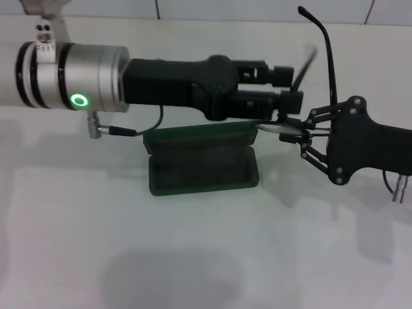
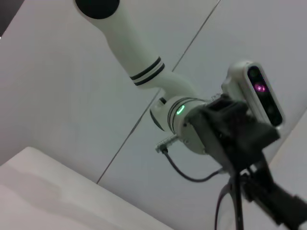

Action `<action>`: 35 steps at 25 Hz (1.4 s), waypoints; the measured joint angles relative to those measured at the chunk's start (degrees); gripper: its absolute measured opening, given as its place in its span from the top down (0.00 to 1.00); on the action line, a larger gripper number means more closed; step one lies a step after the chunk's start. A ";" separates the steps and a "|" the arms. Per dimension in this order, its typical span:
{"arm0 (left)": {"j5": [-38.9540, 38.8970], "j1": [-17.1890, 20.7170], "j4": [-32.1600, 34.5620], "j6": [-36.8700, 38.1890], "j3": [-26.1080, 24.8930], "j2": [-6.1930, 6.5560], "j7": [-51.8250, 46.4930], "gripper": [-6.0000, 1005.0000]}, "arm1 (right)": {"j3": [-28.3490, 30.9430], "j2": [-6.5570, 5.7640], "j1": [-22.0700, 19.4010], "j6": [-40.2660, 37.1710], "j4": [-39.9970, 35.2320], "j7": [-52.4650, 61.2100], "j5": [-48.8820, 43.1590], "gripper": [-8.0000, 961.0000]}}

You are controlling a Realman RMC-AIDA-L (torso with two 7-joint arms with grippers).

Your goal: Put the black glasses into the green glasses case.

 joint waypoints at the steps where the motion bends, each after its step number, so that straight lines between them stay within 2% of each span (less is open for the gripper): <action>1: 1.26 -0.58 -0.16 0.00 0.00 -0.09 -0.47 0.33 | 0.00 0.02 0.10 -0.06 0.01 -0.07 0.00 0.87; 6: 4.37 -1.80 -0.21 0.00 0.00 -0.40 -1.29 0.33 | 0.00 0.07 0.59 -0.09 0.11 -0.17 0.02 0.87; 13: 4.02 -1.84 0.09 0.03 -0.61 -0.13 -1.53 0.33 | 0.06 0.06 0.70 -0.27 0.62 -1.10 0.04 0.87; 15: 3.91 -1.60 0.11 0.03 -3.03 -0.03 -1.29 0.33 | 0.06 0.04 0.56 -1.14 0.66 -2.09 0.04 0.87; 18: 4.38 -0.46 0.05 -0.66 -7.00 0.37 -0.66 0.33 | 0.19 -0.15 0.09 -5.78 0.70 -3.72 0.04 0.87; 20: 5.89 1.11 -0.24 -4.52 -8.39 1.27 0.08 0.33 | 0.38 -0.20 -0.08 -11.37 0.56 -4.02 0.04 0.87; 22: 6.78 1.43 -0.31 -6.59 -8.41 1.33 0.64 0.33 | 0.27 -0.20 -0.08 -13.51 0.52 -4.04 0.04 0.87; 23: 7.58 1.59 -0.39 -8.17 -8.33 1.21 1.27 0.33 | 0.02 -0.18 0.05 -15.23 0.57 -4.06 0.03 0.87; 26: 9.68 1.68 -0.65 -13.33 -8.33 -1.04 5.32 0.32 | -2.72 -0.07 1.87 -19.19 3.04 -4.05 0.49 0.87; 27: 9.79 1.64 -0.73 -14.37 -8.33 -2.22 7.23 0.32 | -4.95 0.02 3.34 -19.43 5.05 -4.00 1.60 0.87; 29: 9.53 1.44 -0.78 -14.77 -7.96 -3.43 9.81 0.32 | -9.60 0.05 6.80 -18.64 9.80 -3.85 5.00 0.87; 32: 5.85 1.23 -0.89 -13.34 -4.21 -3.68 12.70 0.32 | -14.80 0.08 11.27 -16.02 16.67 -3.42 10.45 0.87; 35: 1.93 1.56 -0.81 -10.87 -1.23 -3.49 15.44 0.32 | -15.56 0.07 12.09 -13.21 19.27 -1.87 12.48 0.87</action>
